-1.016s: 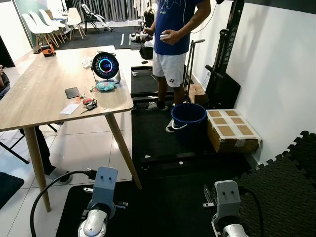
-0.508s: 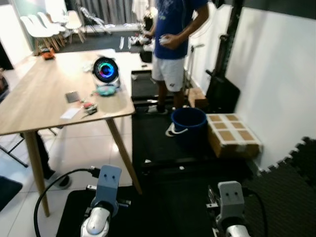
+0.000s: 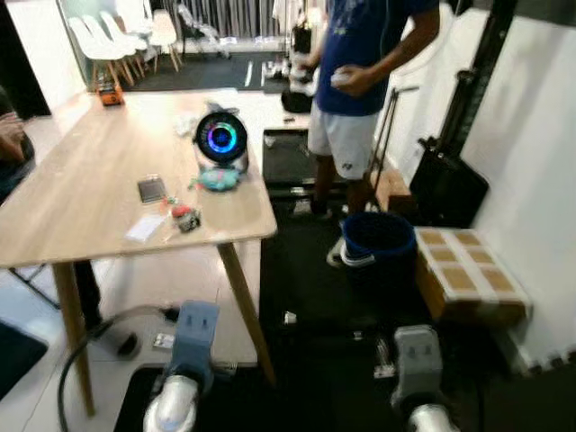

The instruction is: Hang keys on a hook

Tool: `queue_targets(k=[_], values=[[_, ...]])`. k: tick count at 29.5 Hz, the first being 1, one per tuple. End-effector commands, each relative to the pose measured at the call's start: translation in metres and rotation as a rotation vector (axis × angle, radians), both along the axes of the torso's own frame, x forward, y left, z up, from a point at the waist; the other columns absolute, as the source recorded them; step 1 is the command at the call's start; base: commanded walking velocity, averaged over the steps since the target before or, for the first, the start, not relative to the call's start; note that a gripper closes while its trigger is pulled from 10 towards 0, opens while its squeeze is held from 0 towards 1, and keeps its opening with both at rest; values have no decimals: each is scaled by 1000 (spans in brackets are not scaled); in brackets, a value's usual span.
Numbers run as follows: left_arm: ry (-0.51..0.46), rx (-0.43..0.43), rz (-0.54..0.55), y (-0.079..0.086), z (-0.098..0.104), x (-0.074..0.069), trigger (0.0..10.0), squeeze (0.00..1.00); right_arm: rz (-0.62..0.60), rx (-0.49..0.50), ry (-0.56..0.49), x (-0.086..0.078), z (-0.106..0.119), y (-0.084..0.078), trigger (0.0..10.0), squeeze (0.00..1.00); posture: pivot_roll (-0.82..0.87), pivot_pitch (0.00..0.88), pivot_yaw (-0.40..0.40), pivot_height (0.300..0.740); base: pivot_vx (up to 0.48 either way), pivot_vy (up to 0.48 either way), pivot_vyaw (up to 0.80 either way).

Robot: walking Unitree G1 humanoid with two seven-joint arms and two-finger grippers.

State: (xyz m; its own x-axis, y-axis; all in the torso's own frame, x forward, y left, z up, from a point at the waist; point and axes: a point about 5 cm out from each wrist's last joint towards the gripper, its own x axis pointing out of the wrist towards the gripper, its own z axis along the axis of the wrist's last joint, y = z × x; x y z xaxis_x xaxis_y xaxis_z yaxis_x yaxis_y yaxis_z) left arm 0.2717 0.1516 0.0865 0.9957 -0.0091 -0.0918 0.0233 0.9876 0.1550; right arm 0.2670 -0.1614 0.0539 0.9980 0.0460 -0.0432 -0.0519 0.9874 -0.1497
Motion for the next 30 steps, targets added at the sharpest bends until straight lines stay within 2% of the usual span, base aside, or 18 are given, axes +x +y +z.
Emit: queue_targets(k=[1,13,17,19,20,22,23,25,26,27,29,30], values=[[18,23,-7,0,-4,-1,10000,0,-22,-21,29,-5,-6,-8,10000,0,12,128,56,740,349,0,0],[17,22,-6,-1,-4,-1,10000,0,-18,-31,30,-4,-6,-8,10000,0,12,128,54,740,345,0,477],[17,20,-4,0,-4,-1,10000,0,-6,-48,22,-4,-4,-7,10000,0,15,129,54,740,343,0,0],[17,16,7,2,-3,-1,10000,0,53,-105,-52,-1,9,-1,10000,0,14,130,56,740,341,0,0],[17,16,7,2,-3,-1,10000,0,53,-105,-52,-1,9,-1,10000,0,14,130,56,740,341,0,0],[10,10,20,6,0,0,10000,0,96,-143,-150,3,30,5,10000,0,14,131,59,740,341,0,0],[10,10,20,6,0,0,10000,0,96,-143,-150,3,30,5,10000,0,14,131,59,740,341,0,0],[-14,-13,29,10,9,1,10000,0,104,-142,-223,7,49,7,10000,0,12,131,60,740,341,0,0],[-14,-13,29,10,9,1,10000,0,104,-142,-223,7,49,7,10000,0,12,131,60,740,341,0,0],[-43,-36,24,12,19,3,10000,0,97,-122,-257,10,60,8,10000,0,11,131,60,740,334,0,0],[-64,-51,19,13,26,4,10000,0,93,-108,-280,11,67,8,10000,0,11,131,60,740,334,0,0],[-107,-63,4,15,39,6,10000,0,87,-96,-301,12,74,8,10000,0,11,130,60,740,322,0,0]])
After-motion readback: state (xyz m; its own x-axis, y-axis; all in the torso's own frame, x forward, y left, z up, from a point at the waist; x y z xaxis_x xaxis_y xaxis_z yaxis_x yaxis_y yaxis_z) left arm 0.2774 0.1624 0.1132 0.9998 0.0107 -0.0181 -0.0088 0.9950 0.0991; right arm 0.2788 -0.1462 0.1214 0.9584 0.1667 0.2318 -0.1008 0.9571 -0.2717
